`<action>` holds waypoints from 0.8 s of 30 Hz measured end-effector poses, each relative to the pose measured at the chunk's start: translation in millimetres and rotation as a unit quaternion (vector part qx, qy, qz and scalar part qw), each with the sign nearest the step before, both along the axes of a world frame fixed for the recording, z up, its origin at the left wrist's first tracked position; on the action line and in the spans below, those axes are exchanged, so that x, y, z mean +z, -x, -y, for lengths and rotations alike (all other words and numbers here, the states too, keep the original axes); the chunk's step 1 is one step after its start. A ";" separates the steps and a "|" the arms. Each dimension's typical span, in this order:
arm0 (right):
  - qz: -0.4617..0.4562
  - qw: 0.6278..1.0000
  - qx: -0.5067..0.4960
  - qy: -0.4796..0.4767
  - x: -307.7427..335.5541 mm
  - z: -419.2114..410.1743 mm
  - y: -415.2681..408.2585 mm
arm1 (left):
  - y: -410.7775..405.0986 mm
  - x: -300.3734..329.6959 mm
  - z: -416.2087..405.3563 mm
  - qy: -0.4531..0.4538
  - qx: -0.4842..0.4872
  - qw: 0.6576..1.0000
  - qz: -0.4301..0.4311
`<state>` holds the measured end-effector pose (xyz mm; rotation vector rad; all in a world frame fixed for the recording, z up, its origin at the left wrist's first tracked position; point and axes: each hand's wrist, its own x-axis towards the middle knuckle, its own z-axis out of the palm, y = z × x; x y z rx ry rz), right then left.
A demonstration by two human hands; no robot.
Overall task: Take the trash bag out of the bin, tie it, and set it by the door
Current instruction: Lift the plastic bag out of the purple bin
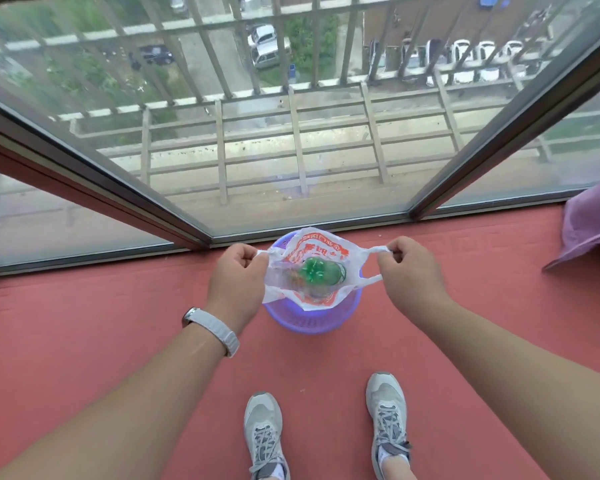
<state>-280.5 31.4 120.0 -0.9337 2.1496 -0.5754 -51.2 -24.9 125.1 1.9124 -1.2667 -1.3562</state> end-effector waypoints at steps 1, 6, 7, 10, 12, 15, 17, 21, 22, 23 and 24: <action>-0.005 1.000 0.001 -0.001 10.3 -0.8 1.7 | 0.0 10.8 -0.1 0.002 0.001 1.000 -0.001; -0.003 1.000 0.002 0.009 68.6 -3.7 5.7 | 3.8 74.2 -1.5 0.018 0.005 1.000 -0.010; -0.003 1.000 0.005 0.012 82.4 -4.8 5.8 | 4.4 88.5 -2.7 0.018 0.008 1.000 -0.013; 0.001 1.000 0.016 0.020 127.0 -9.4 5.4 | 3.3 131.9 -5.2 0.026 0.012 1.000 -0.013; 0.001 0.999 0.027 0.031 158.2 -13.4 4.3 | 2.4 163.3 -6.8 0.032 0.005 0.999 -0.014; 0.001 0.998 0.044 0.052 206.8 -20.8 1.2 | 3.9 213.2 -10.6 0.034 -0.005 0.999 -0.033; -0.004 0.996 0.060 0.068 242.2 -25.0 -2.1 | 6.3 247.1 -14.1 0.032 -0.006 0.998 -0.053; -0.026 0.989 0.098 0.106 318.5 -29.0 -9.3 | 19.1 316.7 -29.0 0.001 -0.003 0.985 -0.173; -0.028 0.987 0.106 0.120 337.5 -28.9 -11.3 | 24.2 333.5 -33.3 -0.005 -0.019 0.981 -0.192; -0.030 0.984 0.115 0.136 355.9 -27.9 -13.6 | 29.0 350.3 -36.2 -0.009 -0.033 0.977 -0.210; -0.033 0.980 0.122 0.151 373.5 -26.9 -16.5 | 33.4 367.2 -38.7 -0.012 -0.042 0.973 -0.229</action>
